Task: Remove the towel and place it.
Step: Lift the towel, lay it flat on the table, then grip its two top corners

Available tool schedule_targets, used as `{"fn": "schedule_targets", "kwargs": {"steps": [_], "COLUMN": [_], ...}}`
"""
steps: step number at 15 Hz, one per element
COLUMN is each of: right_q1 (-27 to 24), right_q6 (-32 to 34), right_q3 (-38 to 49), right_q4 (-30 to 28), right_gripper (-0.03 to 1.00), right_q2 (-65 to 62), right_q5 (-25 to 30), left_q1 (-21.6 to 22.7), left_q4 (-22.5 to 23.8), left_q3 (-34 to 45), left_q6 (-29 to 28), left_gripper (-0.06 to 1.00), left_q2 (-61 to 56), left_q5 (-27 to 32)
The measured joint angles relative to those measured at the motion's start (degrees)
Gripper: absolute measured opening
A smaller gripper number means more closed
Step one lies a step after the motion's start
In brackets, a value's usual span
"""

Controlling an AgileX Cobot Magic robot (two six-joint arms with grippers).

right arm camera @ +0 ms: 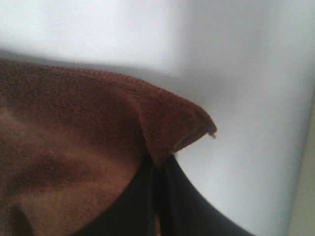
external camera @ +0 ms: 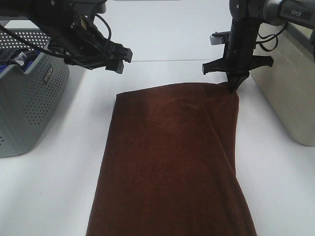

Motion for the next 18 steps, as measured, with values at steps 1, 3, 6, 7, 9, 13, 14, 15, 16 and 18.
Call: {"fn": "schedule_targets", "kwargs": {"steps": [1, 3, 6, 7, 9, 13, 14, 15, 16, 18], "right_q1": [0.0, 0.0, 0.0, 0.0, 0.0, 0.0, 0.0, 0.0, 0.0, 0.0], "right_q6": [-0.23, -0.52, -0.97, -0.97, -0.97, -0.97, -0.97, -0.97, -1.03, -1.03], "right_q3": [-0.11, -0.11, -0.11, -0.11, -0.11, -0.11, -0.11, -0.11, -0.11, -0.11], "right_q4": [0.63, 1.38, 1.43, 1.49, 1.49, 1.78, 1.95, 1.95, 1.95, 2.12], "right_gripper": [0.0, 0.0, 0.0, 0.0, 0.0, 0.0, 0.0, 0.0, 0.0, 0.0], "right_q2": [0.0, 0.0, 0.0, 0.0, 0.0, 0.0, 0.0, 0.0, 0.0, 0.0], "right_q5": [0.11, 0.29, 0.57, 0.57, 0.63, 0.63, 0.63, 0.63, 0.57, 0.57], "left_q1": [0.0, 0.0, 0.0, 0.0, 0.0, 0.52, 1.09, 1.66, 1.89, 1.89], "left_q4": [0.0, 0.0, 0.0, 0.0, -0.69, -2.58, -4.64, -5.96, -6.65, -7.62], "left_q3": [-0.97, -3.84, -9.28, -11.63, -14.04, -15.47, -15.93, -16.21, -16.56, -16.96], "left_q6": [-0.52, -0.92, -3.32, -4.24, -5.16, -5.21, -5.21, -4.64, -3.95, -3.5], "left_gripper": [0.68, 0.68, 0.68, 0.68, 0.68, 0.67, 0.67, 0.67, 0.67, 0.67], "left_q2": [1.89, 5.56, 10.31, 12.66, 15.41, 17.42, 18.56, 19.42, 20.11, 20.86], "left_q5": [-0.34, -0.4, 1.95, 4.81, 7.73, 8.08, 8.14, 8.14, 7.96, 6.25]}}
